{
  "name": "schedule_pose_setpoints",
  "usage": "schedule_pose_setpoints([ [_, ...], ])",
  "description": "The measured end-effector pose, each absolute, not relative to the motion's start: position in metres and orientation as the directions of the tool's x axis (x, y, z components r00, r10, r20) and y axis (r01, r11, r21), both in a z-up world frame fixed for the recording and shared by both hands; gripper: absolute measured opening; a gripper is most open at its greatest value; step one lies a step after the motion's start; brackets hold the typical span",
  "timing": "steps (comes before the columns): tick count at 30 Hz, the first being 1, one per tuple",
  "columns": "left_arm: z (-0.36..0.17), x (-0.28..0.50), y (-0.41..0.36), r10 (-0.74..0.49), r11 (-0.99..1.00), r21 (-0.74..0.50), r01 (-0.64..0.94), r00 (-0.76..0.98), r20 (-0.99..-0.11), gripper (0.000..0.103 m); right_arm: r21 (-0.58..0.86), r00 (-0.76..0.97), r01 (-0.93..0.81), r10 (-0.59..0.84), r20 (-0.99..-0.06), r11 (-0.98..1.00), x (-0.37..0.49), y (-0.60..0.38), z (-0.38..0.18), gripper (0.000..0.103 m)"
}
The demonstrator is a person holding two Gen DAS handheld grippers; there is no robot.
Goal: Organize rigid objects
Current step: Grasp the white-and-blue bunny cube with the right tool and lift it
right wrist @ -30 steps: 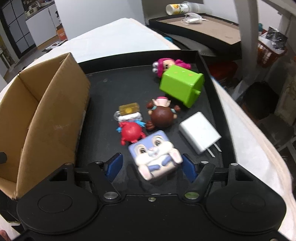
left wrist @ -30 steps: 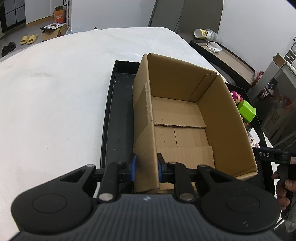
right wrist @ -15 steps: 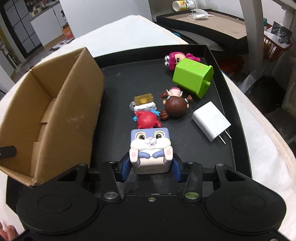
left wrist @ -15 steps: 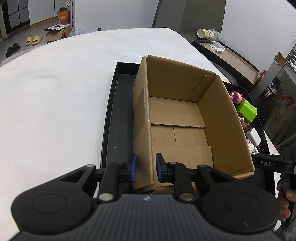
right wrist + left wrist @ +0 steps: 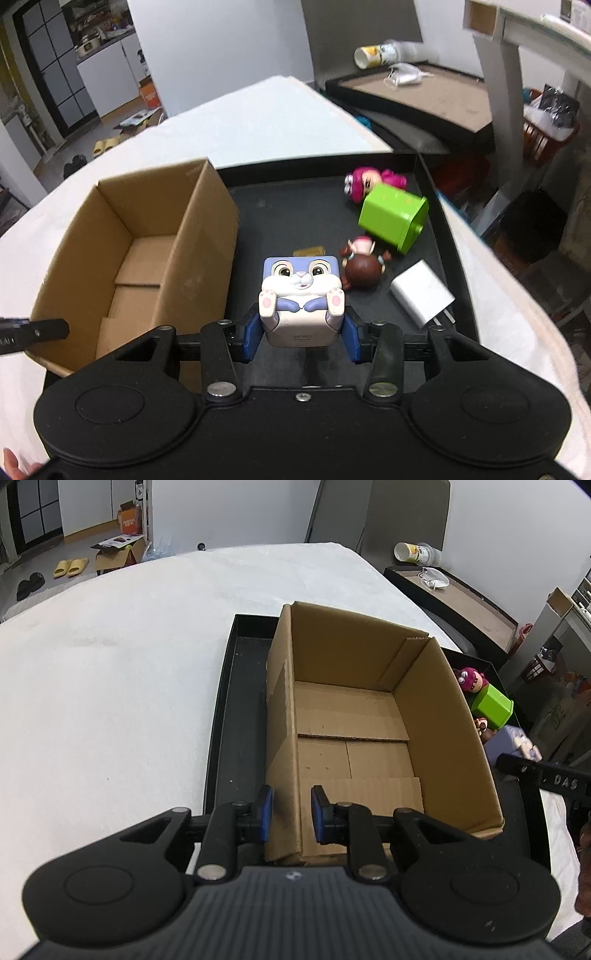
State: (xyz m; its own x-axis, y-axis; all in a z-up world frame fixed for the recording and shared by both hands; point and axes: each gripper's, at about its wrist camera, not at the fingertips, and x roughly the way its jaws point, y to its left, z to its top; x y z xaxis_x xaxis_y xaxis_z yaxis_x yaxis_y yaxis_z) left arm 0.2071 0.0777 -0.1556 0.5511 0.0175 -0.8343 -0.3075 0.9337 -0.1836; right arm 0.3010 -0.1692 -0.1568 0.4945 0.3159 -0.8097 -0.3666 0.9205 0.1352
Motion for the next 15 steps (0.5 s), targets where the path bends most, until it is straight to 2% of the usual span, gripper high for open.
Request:
schedule_pose_setpoints([
  [15, -0.156, 0.198, 0.087, -0.019, 0.919, -0.242, -0.311, 0.580, -0.814, 0.021, 0.110, 0.547, -0.416, 0.345, -0.763, 0.903, 0.302, -0.136, -0.113, 0.043],
])
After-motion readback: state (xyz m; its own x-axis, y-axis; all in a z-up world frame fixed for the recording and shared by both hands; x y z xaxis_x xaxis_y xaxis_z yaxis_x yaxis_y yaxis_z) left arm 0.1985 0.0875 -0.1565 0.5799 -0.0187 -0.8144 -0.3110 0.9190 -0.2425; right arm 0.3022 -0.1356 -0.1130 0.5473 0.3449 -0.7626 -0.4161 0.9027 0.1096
